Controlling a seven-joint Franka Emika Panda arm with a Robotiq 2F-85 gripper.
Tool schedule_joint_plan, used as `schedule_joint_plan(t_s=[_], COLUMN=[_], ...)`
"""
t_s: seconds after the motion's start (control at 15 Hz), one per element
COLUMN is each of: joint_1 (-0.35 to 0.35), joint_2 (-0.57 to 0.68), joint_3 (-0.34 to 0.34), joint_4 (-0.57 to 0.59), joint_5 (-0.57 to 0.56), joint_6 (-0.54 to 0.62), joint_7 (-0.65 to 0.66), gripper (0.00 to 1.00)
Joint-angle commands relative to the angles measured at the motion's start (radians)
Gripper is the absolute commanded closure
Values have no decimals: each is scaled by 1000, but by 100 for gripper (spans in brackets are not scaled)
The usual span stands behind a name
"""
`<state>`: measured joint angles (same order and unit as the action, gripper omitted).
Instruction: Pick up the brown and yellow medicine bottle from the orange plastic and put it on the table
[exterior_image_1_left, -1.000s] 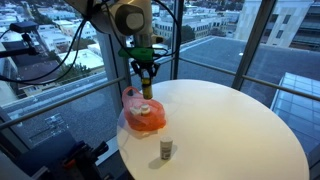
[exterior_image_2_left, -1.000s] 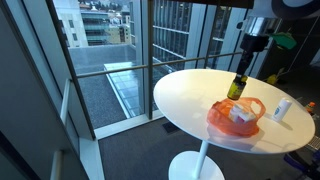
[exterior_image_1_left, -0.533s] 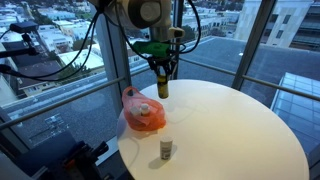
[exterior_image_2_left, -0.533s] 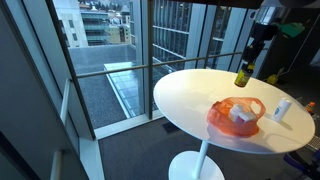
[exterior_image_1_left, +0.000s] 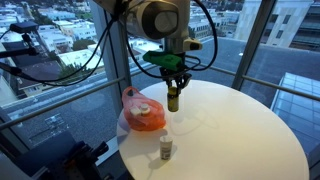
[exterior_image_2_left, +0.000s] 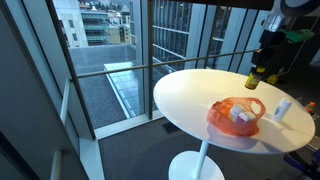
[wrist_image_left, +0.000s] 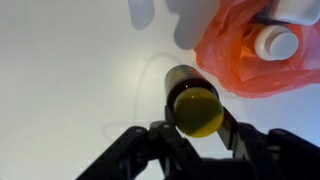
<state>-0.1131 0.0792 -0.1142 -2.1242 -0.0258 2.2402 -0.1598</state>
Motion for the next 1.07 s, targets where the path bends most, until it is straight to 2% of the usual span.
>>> schedule_joint_plan(t_s=[0.0,0.6,1.0], joint_1=[-26,-83,-95], joint_2=[37,156,200], joint_3=[-18,-34,-33], joint_4=[6,39,29], joint_5=[21,102,98], joint_6=[0,45,102], joint_7=[11,-6,0], gripper=[81,81,81])
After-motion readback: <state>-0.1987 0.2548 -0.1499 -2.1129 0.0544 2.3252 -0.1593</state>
